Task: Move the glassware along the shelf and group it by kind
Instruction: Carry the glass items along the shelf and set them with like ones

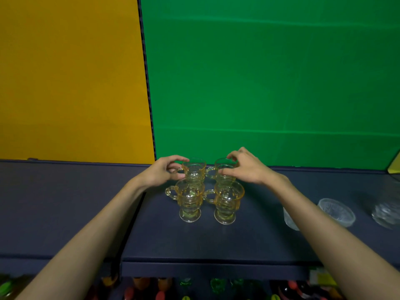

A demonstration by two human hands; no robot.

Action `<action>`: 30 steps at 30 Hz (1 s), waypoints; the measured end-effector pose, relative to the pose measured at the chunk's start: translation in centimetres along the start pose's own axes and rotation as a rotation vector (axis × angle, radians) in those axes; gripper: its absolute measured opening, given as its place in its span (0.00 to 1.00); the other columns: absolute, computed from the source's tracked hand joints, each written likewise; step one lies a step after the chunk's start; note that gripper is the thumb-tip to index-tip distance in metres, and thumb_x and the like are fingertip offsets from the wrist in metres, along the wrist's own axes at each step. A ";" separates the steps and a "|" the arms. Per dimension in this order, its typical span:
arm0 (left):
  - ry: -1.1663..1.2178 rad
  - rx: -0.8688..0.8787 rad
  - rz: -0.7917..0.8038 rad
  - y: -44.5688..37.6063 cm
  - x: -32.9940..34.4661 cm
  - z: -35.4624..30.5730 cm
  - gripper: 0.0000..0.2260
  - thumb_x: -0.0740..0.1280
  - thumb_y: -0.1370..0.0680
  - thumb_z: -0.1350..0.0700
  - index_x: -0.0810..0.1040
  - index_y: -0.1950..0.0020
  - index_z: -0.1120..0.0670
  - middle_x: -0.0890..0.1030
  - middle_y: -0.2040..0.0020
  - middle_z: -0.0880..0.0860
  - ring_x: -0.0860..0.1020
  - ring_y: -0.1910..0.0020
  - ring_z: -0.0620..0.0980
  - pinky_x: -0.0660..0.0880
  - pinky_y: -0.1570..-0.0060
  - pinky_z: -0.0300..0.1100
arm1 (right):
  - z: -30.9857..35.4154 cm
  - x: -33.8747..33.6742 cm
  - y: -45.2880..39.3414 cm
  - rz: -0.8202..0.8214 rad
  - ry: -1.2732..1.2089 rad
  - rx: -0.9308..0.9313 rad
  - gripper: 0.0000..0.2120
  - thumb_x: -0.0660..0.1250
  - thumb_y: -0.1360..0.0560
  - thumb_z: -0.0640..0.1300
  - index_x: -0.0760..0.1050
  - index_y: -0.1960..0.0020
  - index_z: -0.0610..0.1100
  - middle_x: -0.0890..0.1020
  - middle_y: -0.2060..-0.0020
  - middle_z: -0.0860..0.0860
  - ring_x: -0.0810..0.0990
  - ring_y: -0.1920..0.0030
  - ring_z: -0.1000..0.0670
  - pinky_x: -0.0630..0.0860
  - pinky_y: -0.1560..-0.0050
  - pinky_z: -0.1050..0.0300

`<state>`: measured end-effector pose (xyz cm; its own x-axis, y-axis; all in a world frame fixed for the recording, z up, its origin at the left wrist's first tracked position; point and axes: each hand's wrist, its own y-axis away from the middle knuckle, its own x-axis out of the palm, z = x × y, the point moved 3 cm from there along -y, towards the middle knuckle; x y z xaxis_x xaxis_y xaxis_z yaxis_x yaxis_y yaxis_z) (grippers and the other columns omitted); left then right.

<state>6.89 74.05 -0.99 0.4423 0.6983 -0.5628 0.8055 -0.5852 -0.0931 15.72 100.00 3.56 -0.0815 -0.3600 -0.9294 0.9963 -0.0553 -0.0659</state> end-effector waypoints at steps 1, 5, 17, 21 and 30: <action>0.002 -0.002 0.008 0.1 0.0 -0.1 0.23 0.73 0.24 0.63 0.75 0.31 0.49 0.83 0.43 0.59 0.82 0.43 0.51 0.79 0.46 0.36 | 0.1 0.0 0.1 0.000 0.003 0.000 0.38 0.71 0.29 0.64 0.70 0.28 0.43 0.70 0.35 0.44 0.73 0.35 0.43 0.69 0.33 0.50; 0.024 0.000 0.027 0.6 0.3 -0.4 0.23 0.69 0.22 0.67 0.75 0.30 0.50 0.84 0.42 0.53 0.82 0.44 0.43 0.79 0.49 0.34 | 0.2 -0.1 0.5 -0.001 0.009 -0.001 0.38 0.71 0.29 0.64 0.70 0.28 0.43 0.70 0.35 0.44 0.73 0.35 0.44 0.69 0.33 0.51; 0.052 -0.019 -0.135 1.4 -0.1 -0.3 0.15 0.73 0.24 0.61 0.82 0.38 0.53 0.87 0.52 0.49 0.84 0.51 0.42 0.77 0.47 0.36 | 0.8 0.0 0.9 -0.008 0.006 -0.002 0.39 0.71 0.30 0.66 0.70 0.28 0.43 0.71 0.35 0.44 0.73 0.34 0.44 0.70 0.34 0.50; 0.011 -0.053 -0.232 1.7 -0.2 0.2 0.14 0.77 0.27 0.58 0.85 0.42 0.55 0.88 0.54 0.48 0.85 0.52 0.42 0.79 0.45 0.41 | 0.8 0.0 1.1 -0.012 -0.001 -0.004 0.39 0.71 0.30 0.66 0.71 0.28 0.43 0.71 0.36 0.45 0.73 0.35 0.44 0.70 0.35 0.50; -0.086 -0.019 -0.278 1.8 -0.2 -0.4 0.12 0.77 0.28 0.58 0.86 0.45 0.56 0.87 0.53 0.48 0.85 0.54 0.39 0.80 0.47 0.37 | 0.8 -0.1 1.2 -0.016 0.004 -0.006 0.39 0.71 0.30 0.66 0.71 0.29 0.43 0.72 0.36 0.45 0.73 0.36 0.45 0.70 0.36 0.51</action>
<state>8.42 73.04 -0.67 0.1687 0.7929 -0.5855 0.8989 -0.3675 -0.2387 16.88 99.20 3.83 -0.0975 -0.3552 -0.9297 0.9950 -0.0554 -0.0832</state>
